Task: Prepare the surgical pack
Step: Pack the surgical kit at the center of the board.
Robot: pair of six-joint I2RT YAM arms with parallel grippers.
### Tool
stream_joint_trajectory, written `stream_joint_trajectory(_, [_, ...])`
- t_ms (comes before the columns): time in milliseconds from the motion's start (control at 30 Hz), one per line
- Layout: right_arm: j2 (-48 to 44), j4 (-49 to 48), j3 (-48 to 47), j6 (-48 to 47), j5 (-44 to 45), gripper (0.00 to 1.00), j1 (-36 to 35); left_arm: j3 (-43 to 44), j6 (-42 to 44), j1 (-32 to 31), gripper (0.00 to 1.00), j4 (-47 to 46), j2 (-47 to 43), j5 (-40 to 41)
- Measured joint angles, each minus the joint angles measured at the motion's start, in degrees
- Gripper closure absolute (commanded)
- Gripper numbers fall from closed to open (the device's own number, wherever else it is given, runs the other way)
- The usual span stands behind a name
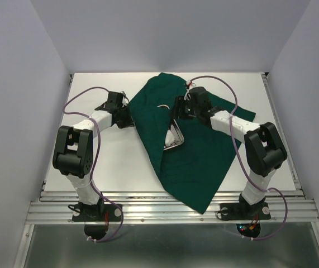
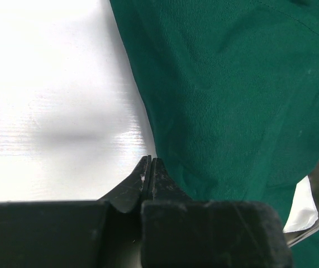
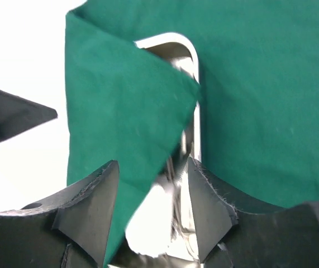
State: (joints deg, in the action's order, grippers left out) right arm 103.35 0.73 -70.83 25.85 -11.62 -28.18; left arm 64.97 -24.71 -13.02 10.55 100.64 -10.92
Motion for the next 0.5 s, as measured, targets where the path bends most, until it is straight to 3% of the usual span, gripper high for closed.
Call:
stream_joint_trajectory(200, [3.2,-1.3,-3.5,3.1,-1.4,0.41,0.0,0.0,0.0,0.0,1.00,0.0,0.0,0.0])
stream_joint_trajectory(500, [3.7,-2.8,-0.7,8.6,-3.6,0.40,0.0,0.0,0.0,0.0,1.00,0.0,0.0,-0.3])
